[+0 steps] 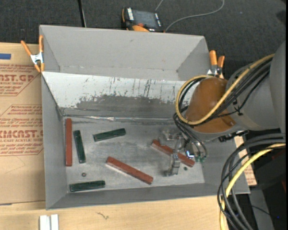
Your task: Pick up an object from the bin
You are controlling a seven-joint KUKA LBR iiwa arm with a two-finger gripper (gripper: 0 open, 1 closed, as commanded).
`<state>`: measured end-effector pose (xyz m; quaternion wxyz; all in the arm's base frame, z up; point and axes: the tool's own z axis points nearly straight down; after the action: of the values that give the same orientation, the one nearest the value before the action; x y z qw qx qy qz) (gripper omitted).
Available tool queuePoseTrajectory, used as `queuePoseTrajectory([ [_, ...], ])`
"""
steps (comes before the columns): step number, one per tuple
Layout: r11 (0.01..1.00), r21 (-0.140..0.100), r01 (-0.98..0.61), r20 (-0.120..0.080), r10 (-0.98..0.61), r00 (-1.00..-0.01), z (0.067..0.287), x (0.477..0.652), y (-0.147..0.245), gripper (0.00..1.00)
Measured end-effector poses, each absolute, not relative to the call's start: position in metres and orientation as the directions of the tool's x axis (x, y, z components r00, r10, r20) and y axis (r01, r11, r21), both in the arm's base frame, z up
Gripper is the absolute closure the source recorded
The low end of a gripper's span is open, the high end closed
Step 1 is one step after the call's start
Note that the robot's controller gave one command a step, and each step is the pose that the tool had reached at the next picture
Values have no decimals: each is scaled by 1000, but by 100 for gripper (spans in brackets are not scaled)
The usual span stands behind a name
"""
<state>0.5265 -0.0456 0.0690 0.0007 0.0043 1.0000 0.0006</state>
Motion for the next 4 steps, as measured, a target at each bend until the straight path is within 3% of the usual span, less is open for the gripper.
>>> queuePoseTrajectory([
  [1, 1000, 0, 8, -8, 8, -1000, 72, 529, -46, 100],
  [2, 936, 0, -352, -5, -352, -936, 71, 514, -56, 100],
  [3, 937, 1, -350, -1, -350, -937, 70, 513, -57, 0],
  [4, 937, 1, -350, 0, -350, -937, 70, 513, -57, 100],
])
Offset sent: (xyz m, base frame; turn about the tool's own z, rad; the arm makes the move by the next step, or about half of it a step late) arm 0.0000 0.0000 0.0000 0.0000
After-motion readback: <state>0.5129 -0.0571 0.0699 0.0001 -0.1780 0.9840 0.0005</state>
